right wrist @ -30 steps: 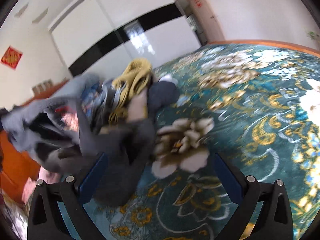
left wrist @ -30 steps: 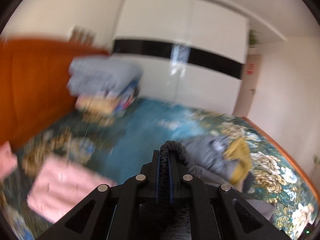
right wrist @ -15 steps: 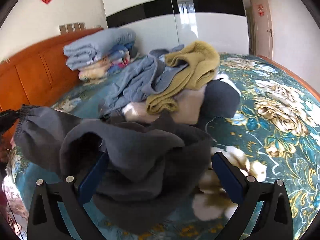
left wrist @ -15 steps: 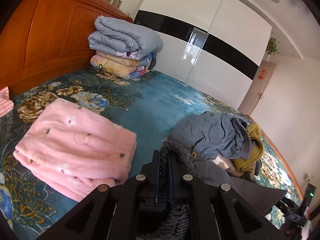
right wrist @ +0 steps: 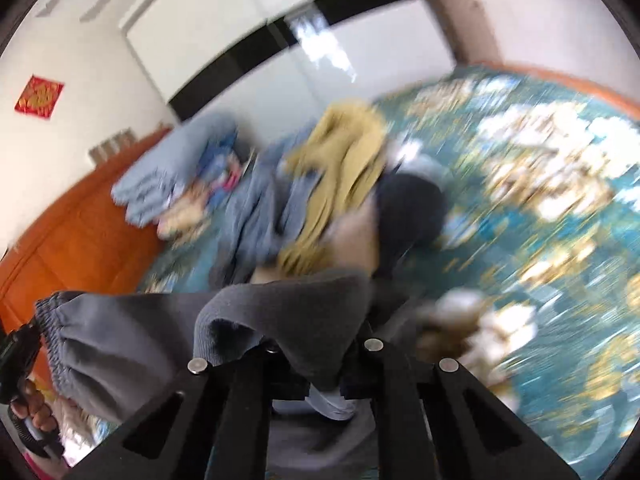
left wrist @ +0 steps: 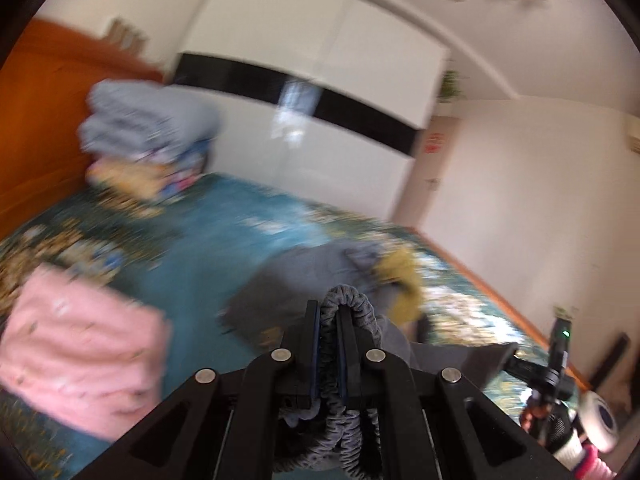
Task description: Fold clothes
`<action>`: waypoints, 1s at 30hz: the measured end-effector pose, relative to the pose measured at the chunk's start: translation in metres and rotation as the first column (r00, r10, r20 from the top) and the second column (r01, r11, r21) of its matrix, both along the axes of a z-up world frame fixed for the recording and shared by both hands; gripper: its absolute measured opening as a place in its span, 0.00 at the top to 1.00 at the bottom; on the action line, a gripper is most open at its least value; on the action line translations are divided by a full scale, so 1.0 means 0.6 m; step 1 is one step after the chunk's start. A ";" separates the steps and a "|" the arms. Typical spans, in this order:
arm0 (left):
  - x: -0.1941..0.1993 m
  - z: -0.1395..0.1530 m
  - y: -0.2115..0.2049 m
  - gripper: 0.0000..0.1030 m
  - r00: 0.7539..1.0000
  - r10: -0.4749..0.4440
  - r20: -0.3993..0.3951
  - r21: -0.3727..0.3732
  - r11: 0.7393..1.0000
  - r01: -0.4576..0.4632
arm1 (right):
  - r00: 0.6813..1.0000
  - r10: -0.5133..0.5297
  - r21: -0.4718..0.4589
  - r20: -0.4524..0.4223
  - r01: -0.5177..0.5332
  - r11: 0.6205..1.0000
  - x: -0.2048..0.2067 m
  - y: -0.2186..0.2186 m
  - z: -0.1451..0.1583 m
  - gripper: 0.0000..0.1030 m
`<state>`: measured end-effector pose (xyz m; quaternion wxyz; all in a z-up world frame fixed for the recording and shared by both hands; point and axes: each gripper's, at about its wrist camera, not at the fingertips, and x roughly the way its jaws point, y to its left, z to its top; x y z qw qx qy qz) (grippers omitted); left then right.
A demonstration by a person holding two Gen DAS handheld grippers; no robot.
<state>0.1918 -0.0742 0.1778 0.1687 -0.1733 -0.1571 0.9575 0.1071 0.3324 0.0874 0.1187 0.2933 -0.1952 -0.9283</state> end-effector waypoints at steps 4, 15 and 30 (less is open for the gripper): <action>0.006 0.065 0.075 0.93 0.975 -0.195 -0.103 0.092 0.975 0.205 | 0.974 -0.154 0.070 -0.166 0.167 0.983 0.080 0.103 0.125 0.91; 0.024 0.021 0.028 0.93 0.966 -0.258 -0.010 0.199 0.946 0.255 | 0.931 -0.227 0.214 -0.287 0.293 0.932 0.146 0.166 0.275 0.91; -0.072 -0.265 -0.136 0.93 0.889 -0.054 0.455 0.277 0.957 -0.084 | 0.990 -0.072 0.250 0.123 0.040 0.967 -0.163 -0.008 0.000 0.91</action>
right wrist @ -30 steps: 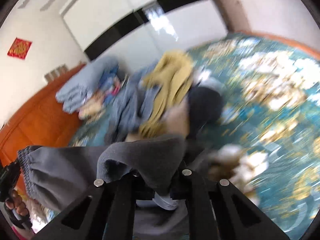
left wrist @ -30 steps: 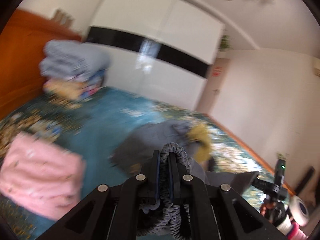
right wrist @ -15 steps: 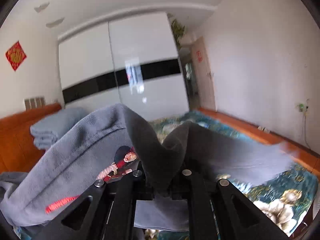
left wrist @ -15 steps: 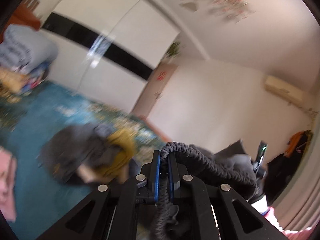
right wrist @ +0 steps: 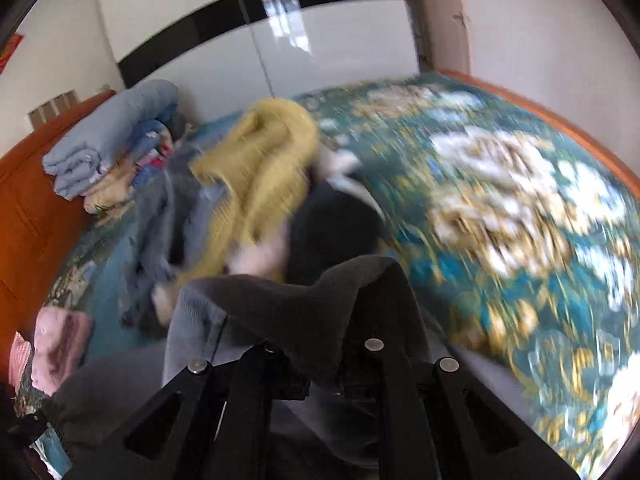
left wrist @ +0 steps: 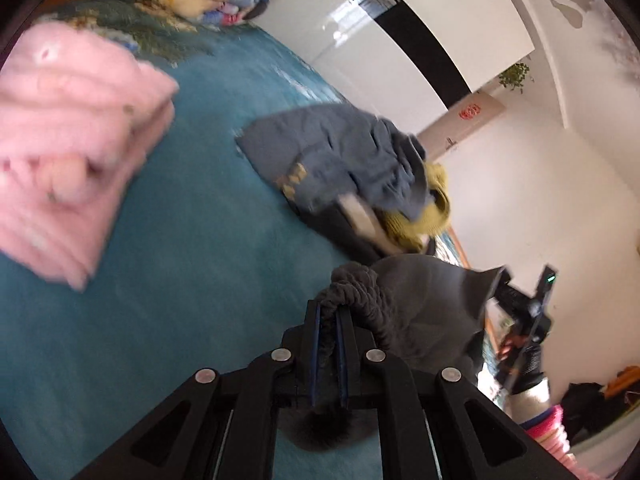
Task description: Fold clothes
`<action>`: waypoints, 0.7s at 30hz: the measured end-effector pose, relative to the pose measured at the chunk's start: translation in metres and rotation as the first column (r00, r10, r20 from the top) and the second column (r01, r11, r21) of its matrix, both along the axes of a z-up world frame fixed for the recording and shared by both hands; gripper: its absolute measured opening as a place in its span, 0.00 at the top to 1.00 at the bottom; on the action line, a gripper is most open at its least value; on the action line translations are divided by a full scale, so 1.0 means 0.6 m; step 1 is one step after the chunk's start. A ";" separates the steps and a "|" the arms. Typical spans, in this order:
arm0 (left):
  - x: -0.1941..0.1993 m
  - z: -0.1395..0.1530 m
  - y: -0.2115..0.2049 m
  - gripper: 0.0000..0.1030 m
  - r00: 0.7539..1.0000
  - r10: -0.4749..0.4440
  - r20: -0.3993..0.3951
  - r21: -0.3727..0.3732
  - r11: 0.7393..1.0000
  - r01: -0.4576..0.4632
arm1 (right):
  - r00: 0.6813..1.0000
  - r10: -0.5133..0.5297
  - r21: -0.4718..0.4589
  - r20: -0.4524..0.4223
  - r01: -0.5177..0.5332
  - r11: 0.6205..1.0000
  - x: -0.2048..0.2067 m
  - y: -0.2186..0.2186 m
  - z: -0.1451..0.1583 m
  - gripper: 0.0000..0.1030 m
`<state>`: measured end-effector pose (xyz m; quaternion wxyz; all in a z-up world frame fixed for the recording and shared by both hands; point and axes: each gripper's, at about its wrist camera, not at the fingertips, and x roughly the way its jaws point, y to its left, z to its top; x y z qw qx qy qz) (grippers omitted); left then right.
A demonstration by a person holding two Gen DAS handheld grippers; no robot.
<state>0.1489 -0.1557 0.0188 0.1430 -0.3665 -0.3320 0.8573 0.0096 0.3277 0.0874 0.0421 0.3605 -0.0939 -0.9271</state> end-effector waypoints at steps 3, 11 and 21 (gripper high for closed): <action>-0.024 -0.026 -0.019 0.93 0.999 0.031 0.034 -0.006 1.000 -0.031 | 0.999 0.040 0.065 -0.006 -0.040 0.997 -0.048 -0.043 0.017 0.90; -0.034 -0.071 -0.042 0.84 0.992 0.066 0.107 0.018 0.997 -0.069 | 0.990 0.064 0.122 0.128 -0.079 0.989 -0.103 -0.068 -0.044 0.90; 0.044 -0.070 -0.030 0.39 0.993 0.021 0.114 0.033 0.999 -0.025 | 0.987 0.157 0.062 0.044 -0.159 0.985 0.071 -0.024 0.016 0.49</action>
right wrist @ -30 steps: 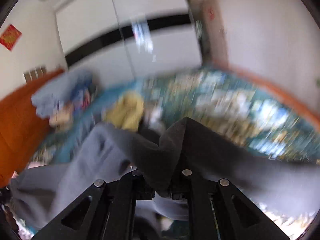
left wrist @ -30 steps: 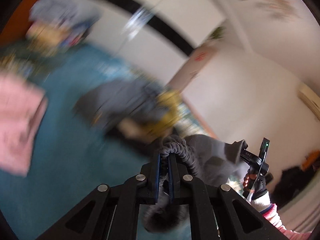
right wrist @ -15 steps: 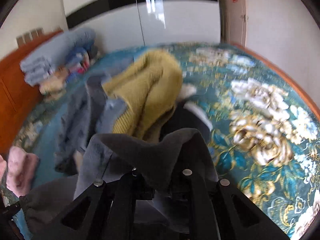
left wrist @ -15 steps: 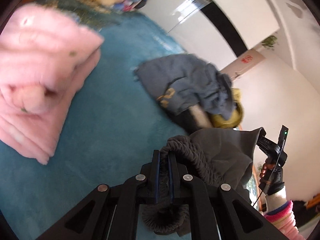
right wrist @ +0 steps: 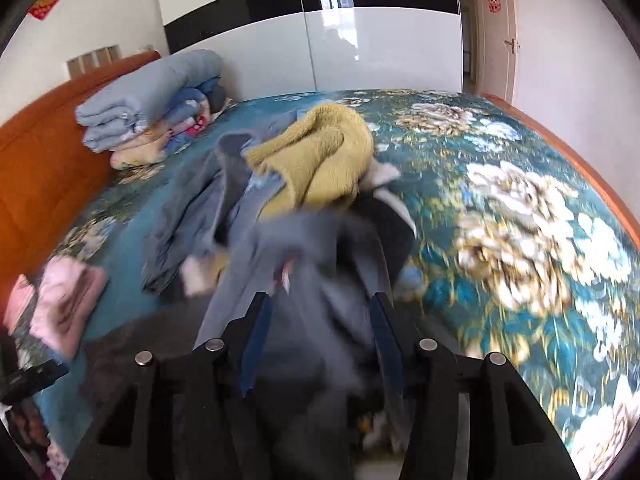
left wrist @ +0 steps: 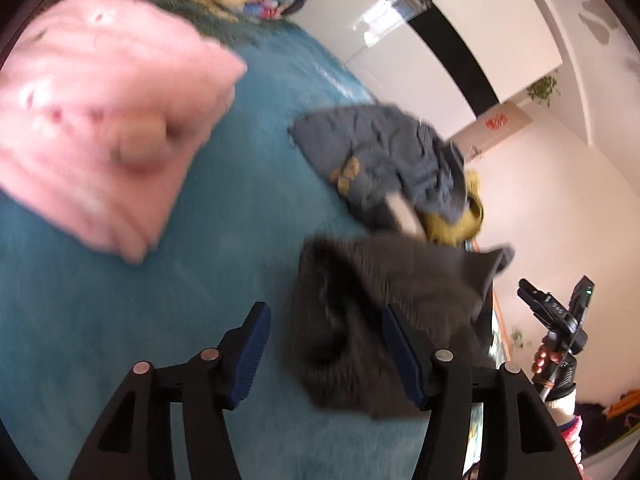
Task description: Fold clothes
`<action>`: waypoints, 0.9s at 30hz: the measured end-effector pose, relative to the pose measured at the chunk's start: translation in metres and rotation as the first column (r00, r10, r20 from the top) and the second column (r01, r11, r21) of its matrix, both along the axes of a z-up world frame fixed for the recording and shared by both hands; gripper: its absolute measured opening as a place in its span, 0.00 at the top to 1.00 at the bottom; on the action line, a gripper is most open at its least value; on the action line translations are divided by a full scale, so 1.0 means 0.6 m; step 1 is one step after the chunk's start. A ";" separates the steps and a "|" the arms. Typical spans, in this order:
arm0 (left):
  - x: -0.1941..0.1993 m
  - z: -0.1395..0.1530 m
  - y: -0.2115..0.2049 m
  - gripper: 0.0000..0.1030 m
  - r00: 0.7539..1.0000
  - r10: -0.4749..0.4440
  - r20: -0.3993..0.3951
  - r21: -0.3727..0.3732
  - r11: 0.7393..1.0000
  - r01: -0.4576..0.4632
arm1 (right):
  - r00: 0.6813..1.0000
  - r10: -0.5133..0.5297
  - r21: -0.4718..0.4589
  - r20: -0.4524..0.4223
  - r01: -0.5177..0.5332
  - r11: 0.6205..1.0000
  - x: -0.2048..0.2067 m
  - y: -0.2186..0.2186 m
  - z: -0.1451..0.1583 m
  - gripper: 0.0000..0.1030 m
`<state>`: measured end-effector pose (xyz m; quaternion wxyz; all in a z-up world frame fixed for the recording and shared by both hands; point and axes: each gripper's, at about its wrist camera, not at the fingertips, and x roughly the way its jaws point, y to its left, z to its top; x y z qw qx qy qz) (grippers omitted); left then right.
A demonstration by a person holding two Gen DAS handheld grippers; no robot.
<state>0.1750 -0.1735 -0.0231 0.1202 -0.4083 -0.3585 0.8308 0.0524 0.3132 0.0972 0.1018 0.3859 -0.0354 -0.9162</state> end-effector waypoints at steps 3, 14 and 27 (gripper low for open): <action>0.003 -0.021 0.020 0.39 0.998 -0.038 0.050 0.049 0.998 0.036 | 0.992 0.014 -0.051 0.128 -0.008 0.999 0.039 0.012 -0.070 0.49; 0.000 -0.045 0.031 0.45 0.990 0.042 0.136 0.118 0.991 -0.058 | 0.941 -0.079 -0.255 0.330 0.170 0.952 0.042 0.044 -0.210 0.90; 0.001 -0.069 0.064 0.47 0.985 -0.019 0.169 0.274 0.961 -0.028 | 0.957 -0.198 -0.401 -0.210 0.101 0.911 0.227 0.091 0.046 0.96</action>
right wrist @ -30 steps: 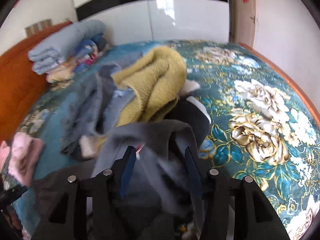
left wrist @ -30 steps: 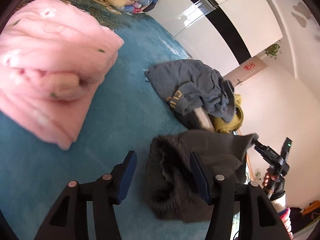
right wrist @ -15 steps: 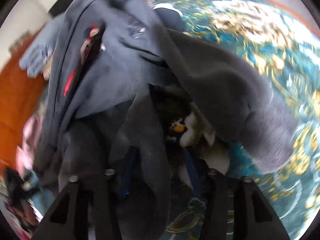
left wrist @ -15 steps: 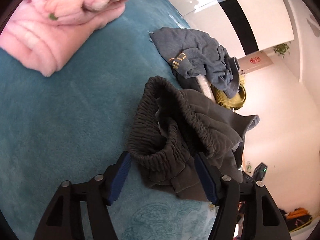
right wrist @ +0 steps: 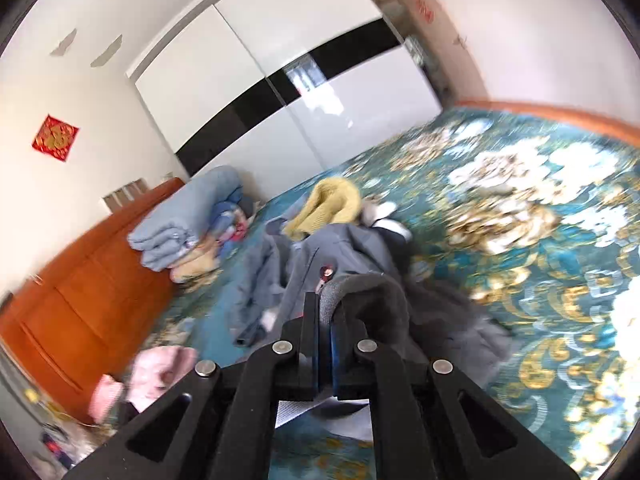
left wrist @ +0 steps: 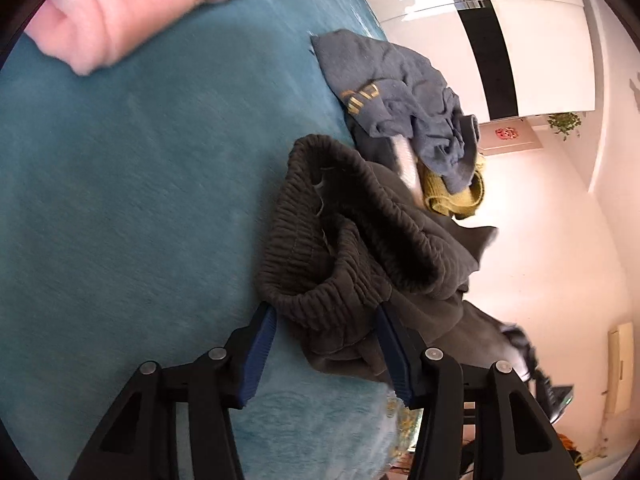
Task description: Fold clothes
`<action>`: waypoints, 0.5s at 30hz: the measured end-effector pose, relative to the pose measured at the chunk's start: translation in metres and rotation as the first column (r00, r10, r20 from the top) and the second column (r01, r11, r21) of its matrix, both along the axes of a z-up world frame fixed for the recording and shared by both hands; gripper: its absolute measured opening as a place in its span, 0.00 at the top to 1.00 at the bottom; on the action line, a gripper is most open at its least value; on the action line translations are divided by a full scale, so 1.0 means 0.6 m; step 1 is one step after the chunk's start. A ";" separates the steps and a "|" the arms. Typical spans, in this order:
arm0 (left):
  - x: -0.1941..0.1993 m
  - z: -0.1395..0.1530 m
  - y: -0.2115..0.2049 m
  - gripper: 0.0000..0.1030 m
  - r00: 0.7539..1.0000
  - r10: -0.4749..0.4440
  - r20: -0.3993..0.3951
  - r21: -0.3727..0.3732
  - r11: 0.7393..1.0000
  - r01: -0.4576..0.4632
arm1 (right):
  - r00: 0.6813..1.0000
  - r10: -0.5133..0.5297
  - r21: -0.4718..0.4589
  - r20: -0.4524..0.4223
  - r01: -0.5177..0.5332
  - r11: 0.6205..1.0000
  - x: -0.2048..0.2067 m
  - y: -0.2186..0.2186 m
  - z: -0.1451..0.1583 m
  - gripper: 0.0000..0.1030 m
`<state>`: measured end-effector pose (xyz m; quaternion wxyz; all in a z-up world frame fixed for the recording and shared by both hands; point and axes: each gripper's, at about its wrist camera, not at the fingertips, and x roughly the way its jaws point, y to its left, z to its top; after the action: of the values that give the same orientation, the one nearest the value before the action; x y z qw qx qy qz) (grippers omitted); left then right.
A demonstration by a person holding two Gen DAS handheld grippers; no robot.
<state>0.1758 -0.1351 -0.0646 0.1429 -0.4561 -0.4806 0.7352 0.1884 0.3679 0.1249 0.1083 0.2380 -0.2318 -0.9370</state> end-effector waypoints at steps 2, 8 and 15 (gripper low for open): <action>-0.003 -0.004 0.005 0.47 1.000 -0.003 0.010 -0.002 1.000 0.003 | 0.998 -0.020 0.004 0.064 0.020 1.000 0.019 0.014 -0.043 0.96; -0.010 -0.009 0.013 0.47 1.000 -0.001 0.023 0.047 0.999 0.000 | 0.966 -0.002 -0.162 0.259 0.045 0.986 0.071 0.061 -0.189 0.96; -0.017 -0.004 0.019 0.64 0.999 0.045 0.026 -0.019 0.999 -0.045 | 0.952 0.019 -0.072 0.305 0.003 0.997 0.100 0.047 -0.208 0.94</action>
<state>0.1655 -0.1237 -0.0672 0.1156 -0.4561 -0.4858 0.7366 0.2485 0.3958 0.0004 0.0834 0.3768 -0.2782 -0.8796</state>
